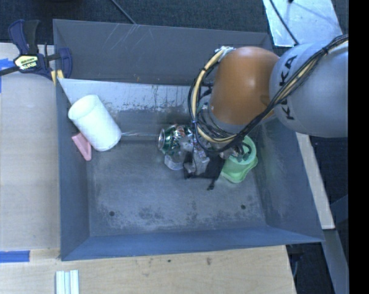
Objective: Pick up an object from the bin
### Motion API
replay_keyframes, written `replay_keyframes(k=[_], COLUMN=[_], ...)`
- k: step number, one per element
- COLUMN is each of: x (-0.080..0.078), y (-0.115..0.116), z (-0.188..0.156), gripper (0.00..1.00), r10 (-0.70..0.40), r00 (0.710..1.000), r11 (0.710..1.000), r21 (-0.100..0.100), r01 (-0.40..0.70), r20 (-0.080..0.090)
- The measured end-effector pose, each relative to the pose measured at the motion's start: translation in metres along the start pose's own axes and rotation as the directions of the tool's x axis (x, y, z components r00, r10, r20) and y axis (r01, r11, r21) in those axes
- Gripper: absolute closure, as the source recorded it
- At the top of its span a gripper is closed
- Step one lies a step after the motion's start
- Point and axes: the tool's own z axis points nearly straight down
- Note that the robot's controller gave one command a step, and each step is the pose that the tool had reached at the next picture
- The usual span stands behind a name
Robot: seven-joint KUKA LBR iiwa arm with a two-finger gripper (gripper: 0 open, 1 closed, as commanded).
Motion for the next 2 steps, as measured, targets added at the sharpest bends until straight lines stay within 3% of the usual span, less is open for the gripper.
replay_keyframes(k=[1,2], x=[0.019,0.023], y=[0.005,0.008], z=[-0.012,-0.083], gripper=[1.00,1.00], r10=[-0.012,0.000], r00=[1.000,1.000], r11=[1.000,1.000], r21=[-0.007,-0.005], r01=[0.012,0.000], r20=[-0.022,-0.015])
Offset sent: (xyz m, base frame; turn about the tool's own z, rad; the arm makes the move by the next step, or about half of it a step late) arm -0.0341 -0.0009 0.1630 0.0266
